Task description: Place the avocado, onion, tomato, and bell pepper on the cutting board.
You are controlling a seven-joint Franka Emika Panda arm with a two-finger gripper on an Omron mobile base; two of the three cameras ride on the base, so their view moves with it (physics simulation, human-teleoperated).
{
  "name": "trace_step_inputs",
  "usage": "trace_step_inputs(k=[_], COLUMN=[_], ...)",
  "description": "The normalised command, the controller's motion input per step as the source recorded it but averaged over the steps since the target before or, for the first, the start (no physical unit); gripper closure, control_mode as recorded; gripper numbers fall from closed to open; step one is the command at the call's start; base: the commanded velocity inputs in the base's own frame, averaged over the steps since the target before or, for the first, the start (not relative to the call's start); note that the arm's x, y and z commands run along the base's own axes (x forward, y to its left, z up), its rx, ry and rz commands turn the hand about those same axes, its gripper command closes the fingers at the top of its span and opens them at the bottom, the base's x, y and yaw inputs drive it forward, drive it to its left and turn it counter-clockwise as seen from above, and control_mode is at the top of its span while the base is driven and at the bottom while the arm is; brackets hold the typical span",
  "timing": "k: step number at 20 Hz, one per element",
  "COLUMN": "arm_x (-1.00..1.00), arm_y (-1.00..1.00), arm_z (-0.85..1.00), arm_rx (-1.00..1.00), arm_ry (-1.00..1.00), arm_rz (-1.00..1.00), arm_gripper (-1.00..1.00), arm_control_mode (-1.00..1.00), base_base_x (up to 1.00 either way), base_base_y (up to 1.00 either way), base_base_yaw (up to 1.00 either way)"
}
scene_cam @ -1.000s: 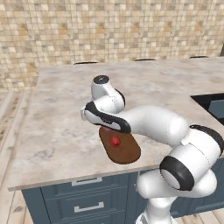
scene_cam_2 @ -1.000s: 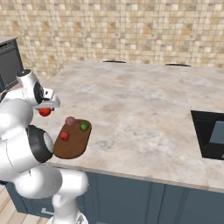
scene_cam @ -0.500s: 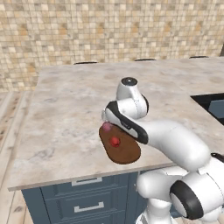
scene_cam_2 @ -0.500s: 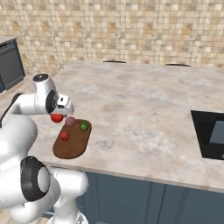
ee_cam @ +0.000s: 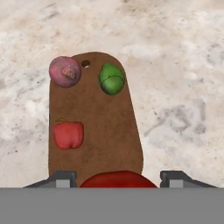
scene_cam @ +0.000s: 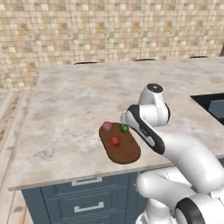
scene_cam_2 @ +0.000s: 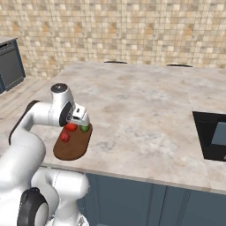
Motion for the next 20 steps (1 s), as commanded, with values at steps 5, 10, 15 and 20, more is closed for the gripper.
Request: trace_step_inputs(k=[5, 10, 15, 20], arm_x=[-0.05, 0.00, 0.00, 0.00], arm_y=[-0.25, -0.06, 0.03, 0.16], arm_z=[-0.34, -0.40, -0.30, -0.17], arm_rx=[0.02, 0.04, 0.07, 0.07], arm_ry=[-0.02, -0.04, -0.03, 0.00], arm_rz=[-0.10, -0.09, -0.08, -0.09], arm_gripper=[1.00, 1.00, 1.00, 1.00], arm_control_mode=[-1.00, -1.00, -1.00, -1.00], base_base_x=[0.00, 0.00, 0.00, 0.00], base_base_y=[0.00, 0.00, 0.00, 0.00], base_base_yaw=[0.00, 0.00, 0.00, 0.00])
